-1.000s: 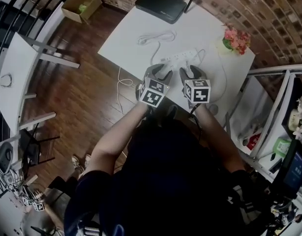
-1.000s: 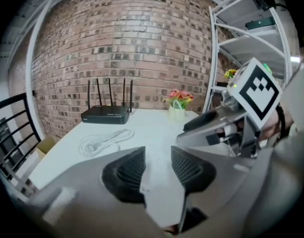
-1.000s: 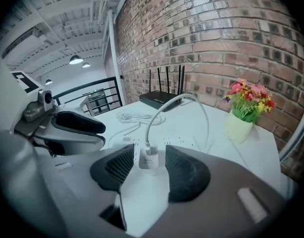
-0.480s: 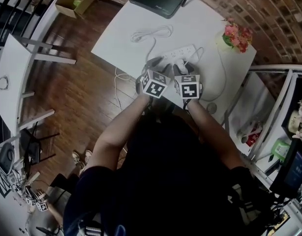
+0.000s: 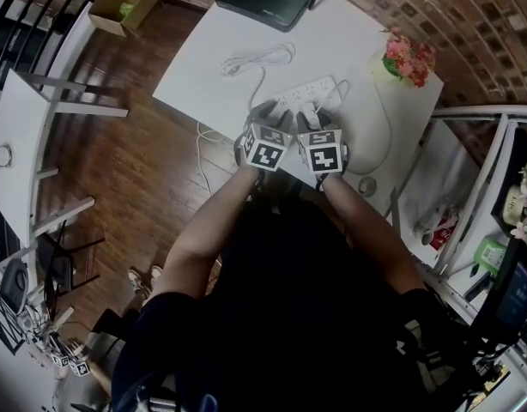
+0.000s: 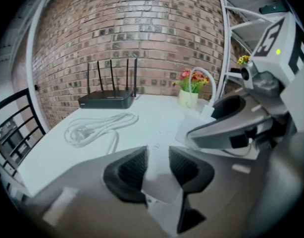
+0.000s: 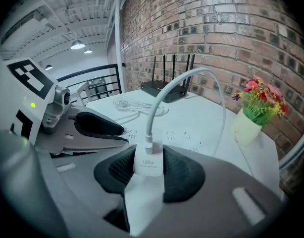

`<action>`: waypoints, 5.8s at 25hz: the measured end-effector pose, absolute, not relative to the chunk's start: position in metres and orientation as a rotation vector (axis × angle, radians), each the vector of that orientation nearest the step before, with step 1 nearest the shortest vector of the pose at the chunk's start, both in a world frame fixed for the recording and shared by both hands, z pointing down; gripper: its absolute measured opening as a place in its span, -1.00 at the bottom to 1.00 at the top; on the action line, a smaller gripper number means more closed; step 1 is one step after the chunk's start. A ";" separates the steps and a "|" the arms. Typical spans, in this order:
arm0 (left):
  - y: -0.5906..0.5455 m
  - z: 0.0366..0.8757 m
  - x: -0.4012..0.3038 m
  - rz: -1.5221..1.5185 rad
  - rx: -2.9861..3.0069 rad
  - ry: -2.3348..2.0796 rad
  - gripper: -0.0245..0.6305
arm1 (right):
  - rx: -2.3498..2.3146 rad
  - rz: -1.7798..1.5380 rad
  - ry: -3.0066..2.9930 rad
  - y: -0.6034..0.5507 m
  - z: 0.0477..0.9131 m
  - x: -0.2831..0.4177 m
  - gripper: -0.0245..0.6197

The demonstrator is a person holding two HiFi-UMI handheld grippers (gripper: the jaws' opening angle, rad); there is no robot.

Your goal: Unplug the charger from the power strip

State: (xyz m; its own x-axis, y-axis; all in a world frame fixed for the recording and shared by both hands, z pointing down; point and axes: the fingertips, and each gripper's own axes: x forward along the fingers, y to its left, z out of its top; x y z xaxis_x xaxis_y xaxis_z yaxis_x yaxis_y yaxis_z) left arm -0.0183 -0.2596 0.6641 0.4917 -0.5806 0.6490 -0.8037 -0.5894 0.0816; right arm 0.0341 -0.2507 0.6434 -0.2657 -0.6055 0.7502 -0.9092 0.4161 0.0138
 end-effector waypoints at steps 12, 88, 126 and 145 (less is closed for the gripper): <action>-0.258 0.662 -0.016 0.851 2.381 -1.151 -0.50 | 1.297 0.583 -1.978 -0.249 0.642 0.037 -0.49; -0.122 0.537 -0.030 0.403 2.260 -1.114 -0.52 | 1.871 1.763 -1.940 -0.159 0.674 0.229 -0.44; -0.069 0.524 0.028 0.370 2.212 -1.108 -0.53 | 1.334 1.337 -2.398 -0.089 0.562 0.145 -0.89; 0.037 0.494 -0.047 0.143 2.297 -1.131 -0.53 | 1.373 0.992 -2.443 0.007 0.521 0.071 -0.89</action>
